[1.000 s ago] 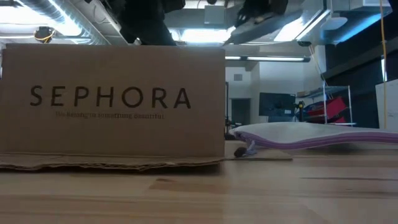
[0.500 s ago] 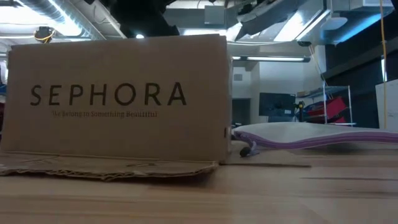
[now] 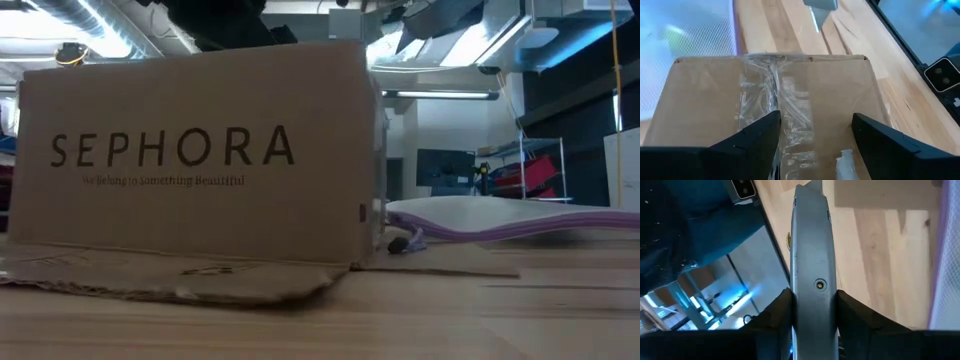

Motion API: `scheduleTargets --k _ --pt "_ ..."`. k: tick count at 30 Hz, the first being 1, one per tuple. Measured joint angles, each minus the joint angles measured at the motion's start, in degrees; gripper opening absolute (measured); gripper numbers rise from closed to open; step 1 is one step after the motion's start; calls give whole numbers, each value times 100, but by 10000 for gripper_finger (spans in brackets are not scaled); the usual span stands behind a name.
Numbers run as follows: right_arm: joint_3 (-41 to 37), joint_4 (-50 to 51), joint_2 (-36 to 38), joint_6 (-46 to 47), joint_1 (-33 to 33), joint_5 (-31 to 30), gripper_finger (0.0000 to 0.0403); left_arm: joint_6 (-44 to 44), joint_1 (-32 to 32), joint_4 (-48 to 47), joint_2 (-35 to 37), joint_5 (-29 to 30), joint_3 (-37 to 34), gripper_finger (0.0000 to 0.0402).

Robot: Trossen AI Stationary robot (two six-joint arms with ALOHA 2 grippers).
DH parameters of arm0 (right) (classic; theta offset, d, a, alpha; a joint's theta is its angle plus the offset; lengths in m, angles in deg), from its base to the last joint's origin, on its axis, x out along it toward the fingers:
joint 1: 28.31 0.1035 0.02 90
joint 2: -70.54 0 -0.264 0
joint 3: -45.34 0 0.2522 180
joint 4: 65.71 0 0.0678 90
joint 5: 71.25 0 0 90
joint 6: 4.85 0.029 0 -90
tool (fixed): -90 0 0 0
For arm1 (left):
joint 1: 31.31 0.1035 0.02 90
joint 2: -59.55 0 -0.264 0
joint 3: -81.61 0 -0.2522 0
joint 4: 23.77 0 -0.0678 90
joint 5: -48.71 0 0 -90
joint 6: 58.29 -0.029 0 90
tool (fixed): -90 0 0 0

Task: Unpack boxes
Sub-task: Break down the cardboard box using a cutter until it is fully flat

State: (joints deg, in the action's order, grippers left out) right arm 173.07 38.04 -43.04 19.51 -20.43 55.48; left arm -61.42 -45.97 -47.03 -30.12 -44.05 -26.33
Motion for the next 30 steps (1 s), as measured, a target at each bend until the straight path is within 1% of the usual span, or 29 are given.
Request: scheduleTargets --k 5,9,13,20,30 --pt "0 7 -13 -60 -33 27 106 -21 0 515 -200 -10 0 236" --pt "-2 11 -13 -227 -39 -163 106 152 2 687 -420 -53 24 236" --pt "-2 8 -13 -297 -39 -164 106 306 9 706 -484 -240 31 236" --pt "-2 4 -17 -398 -39 -140 106 240 11 708 -457 -249 25 236" --pt "-2 12 -243 -766 -42 -69 106 242 7 717 -457 -273 17 236"
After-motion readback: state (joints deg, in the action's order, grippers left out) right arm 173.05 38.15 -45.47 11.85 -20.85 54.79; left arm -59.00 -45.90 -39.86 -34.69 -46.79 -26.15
